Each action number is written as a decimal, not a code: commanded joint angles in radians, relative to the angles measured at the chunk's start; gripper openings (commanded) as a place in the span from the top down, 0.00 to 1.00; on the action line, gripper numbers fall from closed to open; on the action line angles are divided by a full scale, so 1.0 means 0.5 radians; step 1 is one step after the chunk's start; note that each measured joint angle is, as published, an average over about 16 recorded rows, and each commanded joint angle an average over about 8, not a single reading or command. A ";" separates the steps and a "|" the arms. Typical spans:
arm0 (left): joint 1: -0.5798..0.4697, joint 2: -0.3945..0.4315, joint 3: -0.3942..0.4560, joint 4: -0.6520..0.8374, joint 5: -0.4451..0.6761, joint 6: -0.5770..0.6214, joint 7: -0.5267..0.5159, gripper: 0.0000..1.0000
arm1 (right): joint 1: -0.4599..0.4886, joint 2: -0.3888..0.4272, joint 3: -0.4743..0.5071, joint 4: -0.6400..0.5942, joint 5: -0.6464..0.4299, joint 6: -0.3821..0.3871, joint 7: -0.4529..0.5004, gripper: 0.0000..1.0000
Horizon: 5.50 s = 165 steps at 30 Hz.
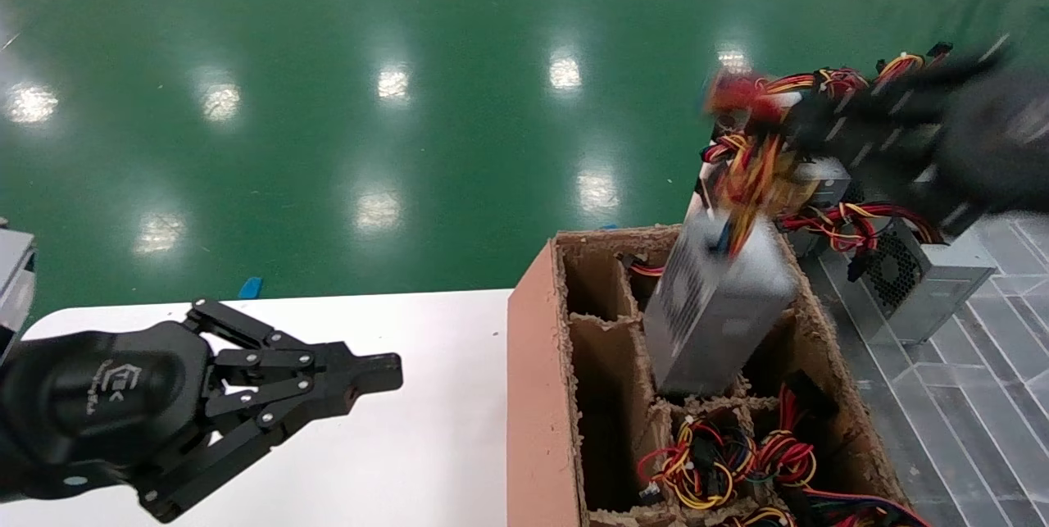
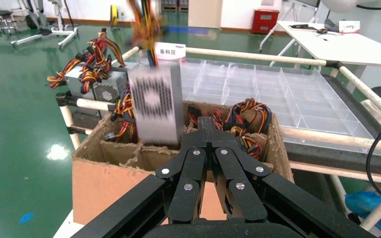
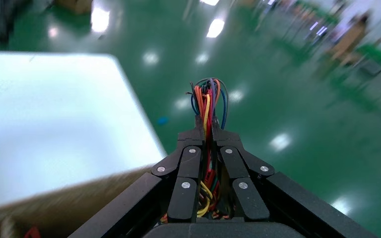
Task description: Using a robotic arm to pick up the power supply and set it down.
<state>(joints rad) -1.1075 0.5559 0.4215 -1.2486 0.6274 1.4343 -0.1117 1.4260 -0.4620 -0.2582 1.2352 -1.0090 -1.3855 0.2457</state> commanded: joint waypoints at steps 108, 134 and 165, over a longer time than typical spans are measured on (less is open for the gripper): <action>0.000 0.000 0.000 0.000 0.000 0.000 0.000 1.00 | -0.224 -0.094 0.004 -0.974 -0.157 0.263 -0.798 1.00; 0.000 0.000 0.000 0.000 0.000 0.000 0.000 1.00 | -0.475 0.100 0.100 -0.424 -0.074 0.509 -0.567 0.00; 0.000 0.000 0.001 0.000 0.000 0.000 0.000 0.00 | -0.626 -0.024 0.103 -0.091 0.254 0.262 -0.375 0.00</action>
<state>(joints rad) -1.1076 0.5558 0.4217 -1.2486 0.6272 1.4342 -0.1116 1.1131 -0.4741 -0.2065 1.1898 -0.8817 -1.2548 0.0584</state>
